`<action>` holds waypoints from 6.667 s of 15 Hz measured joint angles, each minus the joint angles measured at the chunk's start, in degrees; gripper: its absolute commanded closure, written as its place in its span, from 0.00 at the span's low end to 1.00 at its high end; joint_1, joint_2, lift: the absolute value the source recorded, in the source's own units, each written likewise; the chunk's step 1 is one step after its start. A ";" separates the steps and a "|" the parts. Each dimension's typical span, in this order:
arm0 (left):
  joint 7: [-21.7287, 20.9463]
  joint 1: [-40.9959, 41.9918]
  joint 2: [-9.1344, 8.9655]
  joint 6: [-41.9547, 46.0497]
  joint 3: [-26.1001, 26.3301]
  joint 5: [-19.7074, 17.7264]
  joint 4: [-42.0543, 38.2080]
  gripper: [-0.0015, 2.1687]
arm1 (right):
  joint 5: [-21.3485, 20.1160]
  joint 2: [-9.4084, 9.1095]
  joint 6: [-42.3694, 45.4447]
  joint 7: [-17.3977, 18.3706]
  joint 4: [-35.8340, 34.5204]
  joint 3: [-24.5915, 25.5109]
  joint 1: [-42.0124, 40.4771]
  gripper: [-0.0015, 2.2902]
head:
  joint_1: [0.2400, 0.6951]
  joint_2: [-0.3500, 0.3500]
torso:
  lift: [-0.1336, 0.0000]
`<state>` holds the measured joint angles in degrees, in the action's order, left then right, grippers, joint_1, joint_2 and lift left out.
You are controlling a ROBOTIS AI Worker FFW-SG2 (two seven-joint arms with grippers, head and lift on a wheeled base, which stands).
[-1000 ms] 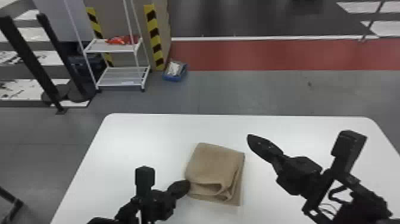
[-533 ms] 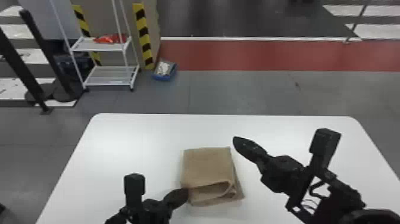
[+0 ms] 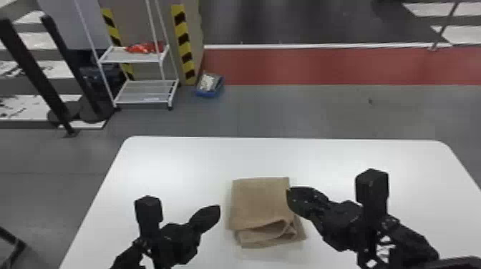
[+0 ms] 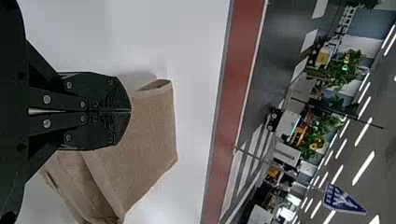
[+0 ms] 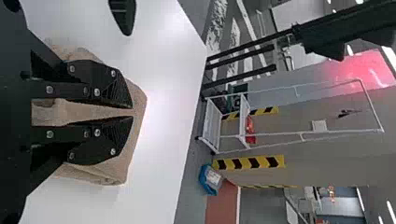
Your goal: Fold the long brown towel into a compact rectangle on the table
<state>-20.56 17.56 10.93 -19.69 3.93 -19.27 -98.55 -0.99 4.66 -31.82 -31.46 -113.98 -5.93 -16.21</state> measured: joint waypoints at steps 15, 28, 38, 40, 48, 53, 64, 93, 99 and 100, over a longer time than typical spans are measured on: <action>-6.33 -4.44 -0.41 -8.52 6.21 5.25 1.46 0.91 | -18.78 -0.09 33.28 10.71 16.20 -0.12 -10.36 0.23 | 1.00 0.43 | 1.00; -4.47 -4.79 -1.60 4.55 9.19 6.27 4.20 0.92 | -17.28 -0.43 57.48 21.30 38.77 -1.20 -2.95 0.23 | 1.00 0.39 | 1.00; -3.97 -3.82 -1.18 6.02 10.15 7.26 4.53 0.92 | -16.03 -1.11 57.60 21.35 45.86 -2.06 0.31 0.23 | 1.00 0.40 | 1.00; -3.76 -3.66 -1.18 6.01 10.49 7.87 4.51 0.92 | -15.93 -1.13 57.28 21.54 45.87 -2.01 0.34 0.23 | 1.00 0.40 | 1.00; -1.73 -3.63 -1.59 6.87 12.39 9.37 4.60 0.92 | -15.32 -1.33 54.00 22.18 45.75 -2.42 1.37 0.23 | 1.00 0.36 | 1.00; 1.09 -9.18 -2.39 8.69 16.01 10.20 11.20 0.92 | -14.57 -1.83 53.44 22.17 45.52 -2.54 2.11 0.30 | 1.00 0.35 | 1.00; 5.71 -15.65 -3.73 2.74 19.26 16.46 18.11 0.92 | -11.66 -1.85 53.87 22.61 45.97 -2.65 2.91 0.55 | 1.00 0.34 | 1.00; 4.59 -12.43 -3.25 -2.56 17.25 16.70 13.50 0.91 | -4.78 -0.48 47.06 26.15 26.45 -0.21 -7.75 0.03 | 1.00 0.27 | 1.00; 1.50 -5.36 -2.80 -3.58 11.84 14.82 2.97 0.91 | -18.74 0.24 27.99 5.13 10.92 1.77 -6.60 0.05 | 1.00 0.36 | 1.00; 1.24 -4.54 -2.77 -3.75 10.67 14.71 2.04 0.91 | -22.73 0.24 27.54 -1.76 9.41 2.00 -5.21 0.06 | 1.00 0.39 | 1.00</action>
<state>-19.32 13.02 8.16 -23.43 14.60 -4.57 -96.51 -23.73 4.90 -4.28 -33.22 -104.58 -3.93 -21.43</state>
